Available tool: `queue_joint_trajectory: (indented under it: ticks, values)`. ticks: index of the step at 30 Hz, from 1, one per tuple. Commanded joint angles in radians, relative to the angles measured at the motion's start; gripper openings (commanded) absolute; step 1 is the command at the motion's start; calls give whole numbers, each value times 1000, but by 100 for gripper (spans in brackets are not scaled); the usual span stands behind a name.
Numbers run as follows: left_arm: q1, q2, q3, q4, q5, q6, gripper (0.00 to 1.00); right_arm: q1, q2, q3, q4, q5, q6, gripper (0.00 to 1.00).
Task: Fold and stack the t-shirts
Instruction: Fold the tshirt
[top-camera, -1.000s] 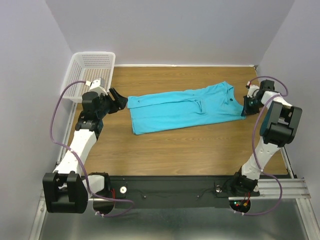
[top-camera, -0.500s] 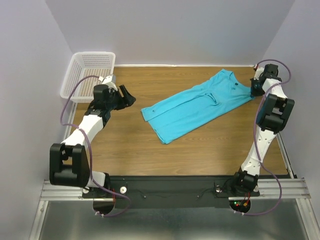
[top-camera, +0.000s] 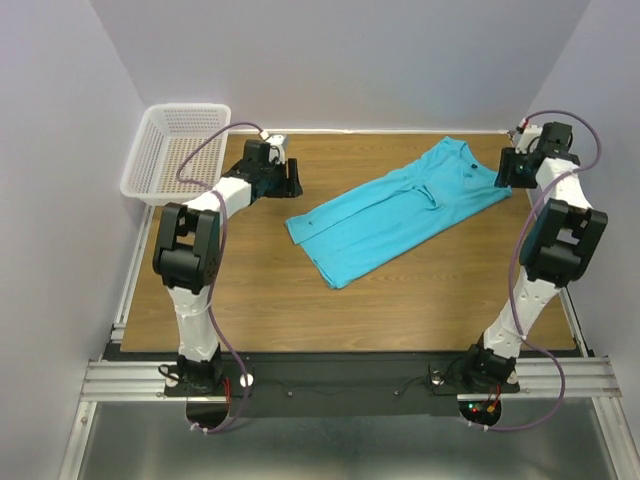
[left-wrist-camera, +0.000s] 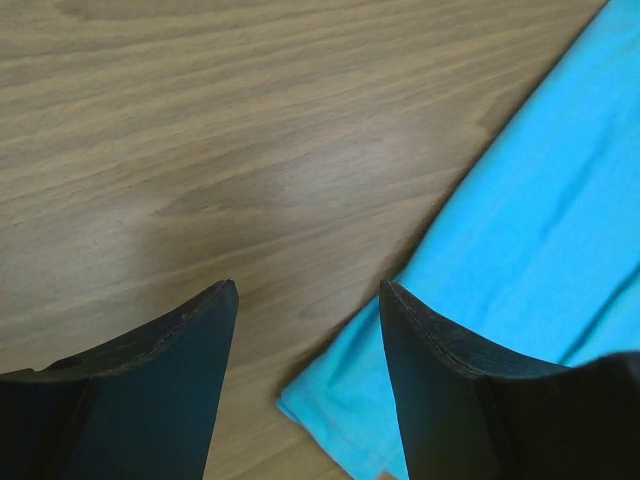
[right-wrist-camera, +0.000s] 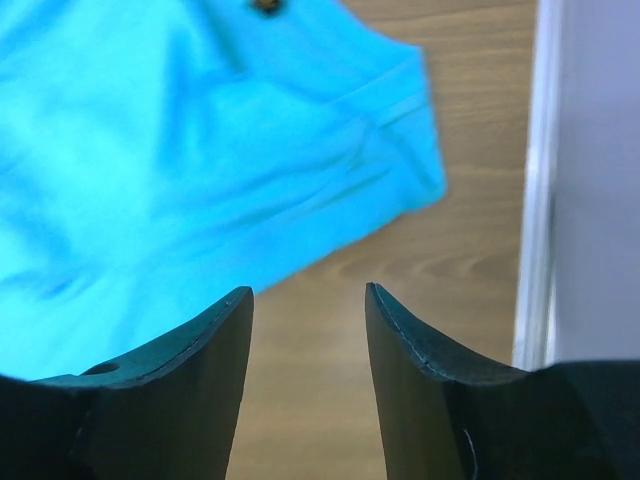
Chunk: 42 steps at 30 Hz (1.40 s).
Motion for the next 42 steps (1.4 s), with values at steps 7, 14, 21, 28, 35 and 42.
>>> queue_joint_trajectory:
  ticks: [7, 14, 21, 28, 35, 42]
  values:
    - [-43, 79, 100, -138, 65, 155, 69, -5, -422, -411, 25, -346, -55, 55]
    - [-71, 111, 85, -180, 73, 190, 68, -5, -554, -585, 25, -391, -60, 55]
    - [-81, 118, 42, -210, -10, 189, 62, -5, -609, -631, 25, -413, -44, 55]
    - [-97, 87, -4, -249, -51, 183, 40, -5, -635, -632, 25, -425, -26, 54]
    - [-138, -17, -176, -255, -31, 118, 24, -6, -643, -619, 25, -443, -17, 54]
    - [-186, -184, -366, -226, 54, -59, 0, -5, -652, -629, 27, -468, -26, 54]
